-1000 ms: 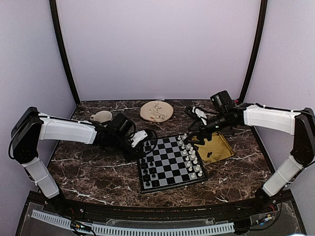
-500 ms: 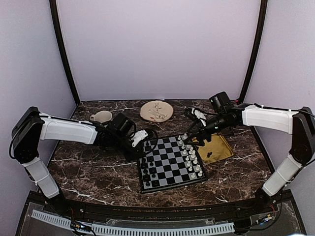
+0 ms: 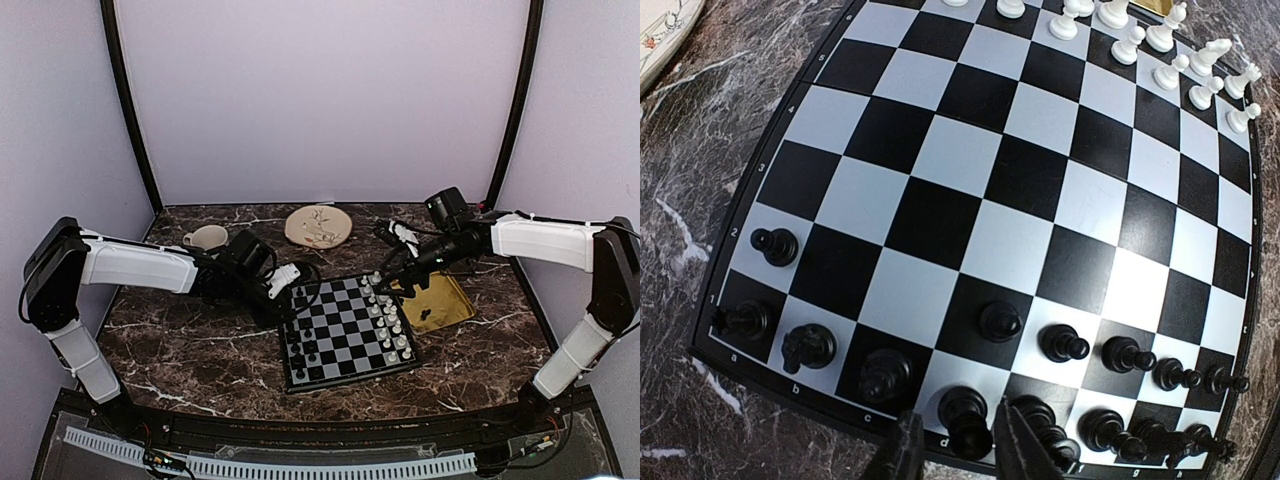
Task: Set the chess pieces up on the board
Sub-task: Place the king at e8, then pick up the pawn from the storage box.
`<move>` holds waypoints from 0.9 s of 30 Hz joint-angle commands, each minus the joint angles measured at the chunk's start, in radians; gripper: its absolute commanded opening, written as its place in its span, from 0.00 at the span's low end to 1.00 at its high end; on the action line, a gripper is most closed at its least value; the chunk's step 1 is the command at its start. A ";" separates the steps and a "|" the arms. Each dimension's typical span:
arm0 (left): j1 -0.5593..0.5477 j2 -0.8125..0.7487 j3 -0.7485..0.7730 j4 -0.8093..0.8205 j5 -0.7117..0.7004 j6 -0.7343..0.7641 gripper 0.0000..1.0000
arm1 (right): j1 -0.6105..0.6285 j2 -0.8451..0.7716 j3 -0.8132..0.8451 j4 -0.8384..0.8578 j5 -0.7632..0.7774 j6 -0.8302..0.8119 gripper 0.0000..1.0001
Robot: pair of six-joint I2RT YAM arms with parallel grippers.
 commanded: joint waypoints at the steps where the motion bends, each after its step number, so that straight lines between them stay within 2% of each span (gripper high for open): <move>1: -0.005 -0.016 0.026 0.001 0.007 -0.011 0.27 | 0.004 0.008 0.008 -0.013 -0.027 -0.011 0.80; 6: -0.005 -0.082 0.019 -0.010 -0.046 -0.036 0.28 | -0.010 -0.013 0.052 -0.068 0.057 -0.029 0.76; 9: -0.006 -0.161 -0.008 0.023 -0.042 -0.040 0.32 | -0.031 -0.031 0.066 -0.097 0.120 -0.032 0.74; 14: -0.005 -0.255 -0.002 0.028 -0.059 -0.031 0.34 | -0.062 0.006 0.159 -0.239 0.259 -0.049 0.57; 17: -0.005 -0.291 0.045 0.011 -0.045 -0.039 0.35 | -0.094 0.014 0.166 -0.283 0.334 -0.043 0.52; 22: -0.019 -0.266 0.154 0.001 0.039 -0.098 0.36 | -0.126 0.039 0.143 -0.335 0.477 -0.060 0.46; 27: -0.082 -0.184 0.210 0.036 0.034 -0.112 0.37 | -0.227 0.004 0.114 -0.344 0.469 -0.032 0.45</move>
